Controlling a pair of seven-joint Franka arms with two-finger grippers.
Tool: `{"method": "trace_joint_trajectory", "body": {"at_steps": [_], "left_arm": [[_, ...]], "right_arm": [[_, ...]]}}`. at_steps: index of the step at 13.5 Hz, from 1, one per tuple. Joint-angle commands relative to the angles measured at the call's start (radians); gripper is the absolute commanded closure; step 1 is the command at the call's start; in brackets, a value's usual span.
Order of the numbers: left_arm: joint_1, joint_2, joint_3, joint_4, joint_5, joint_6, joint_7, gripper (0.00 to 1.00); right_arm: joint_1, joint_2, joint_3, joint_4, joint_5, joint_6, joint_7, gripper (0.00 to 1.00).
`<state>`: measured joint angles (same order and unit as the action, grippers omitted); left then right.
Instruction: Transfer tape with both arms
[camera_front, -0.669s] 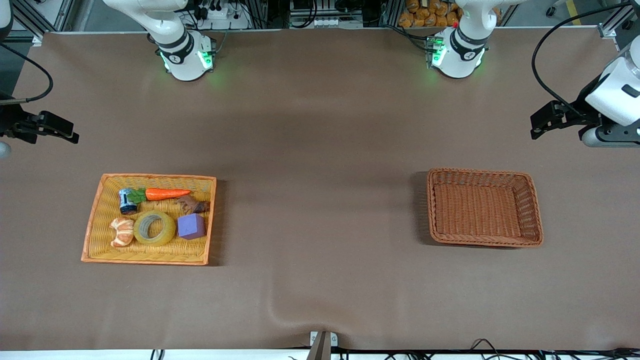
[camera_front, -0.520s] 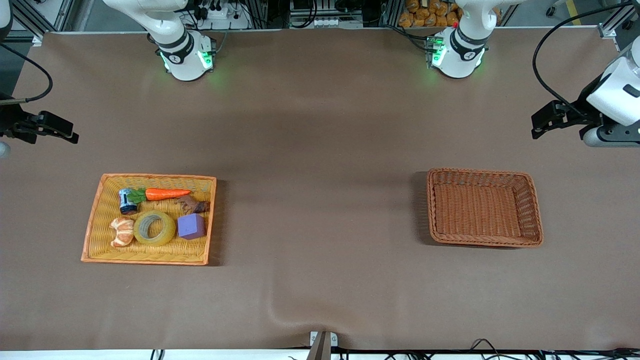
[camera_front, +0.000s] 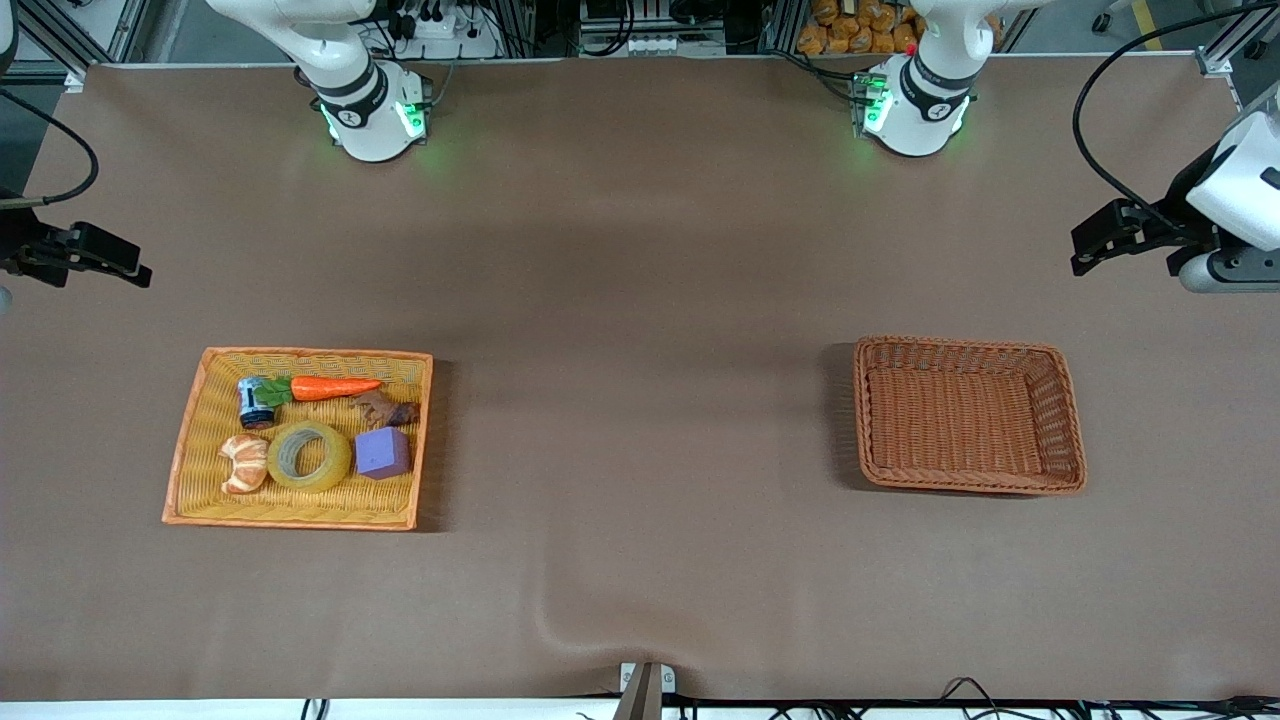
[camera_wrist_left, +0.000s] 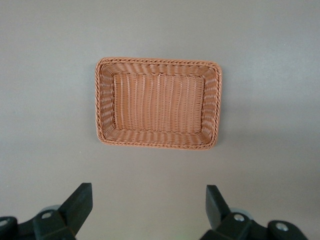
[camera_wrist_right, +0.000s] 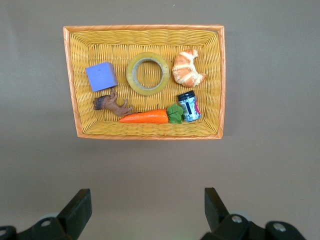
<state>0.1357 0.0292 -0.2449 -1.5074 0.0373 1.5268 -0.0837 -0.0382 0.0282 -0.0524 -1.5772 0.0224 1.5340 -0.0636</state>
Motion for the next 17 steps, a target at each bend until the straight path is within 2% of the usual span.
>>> {"method": "trace_joint_trajectory", "body": {"at_steps": [1,11,14,17], "left_arm": [[0.007,-0.008,-0.011,0.006,0.007,-0.03,-0.016,0.0],[0.013,-0.011,-0.01,-0.005,0.006,-0.022,-0.013,0.0],[0.015,-0.011,-0.01,-0.007,0.007,-0.022,-0.011,0.0],[0.015,-0.011,-0.01,-0.007,0.006,-0.022,-0.01,0.0]], "right_arm": [[-0.02,0.013,0.014,0.029,0.002,-0.017,0.004,0.0],[0.0,0.033,0.017,0.028,0.005,-0.005,0.015,0.0],[0.017,0.087,0.017,0.013,0.005,0.082,0.001,0.0],[0.09,0.171,0.017,0.009,0.004,0.194,-0.001,0.0]]}}
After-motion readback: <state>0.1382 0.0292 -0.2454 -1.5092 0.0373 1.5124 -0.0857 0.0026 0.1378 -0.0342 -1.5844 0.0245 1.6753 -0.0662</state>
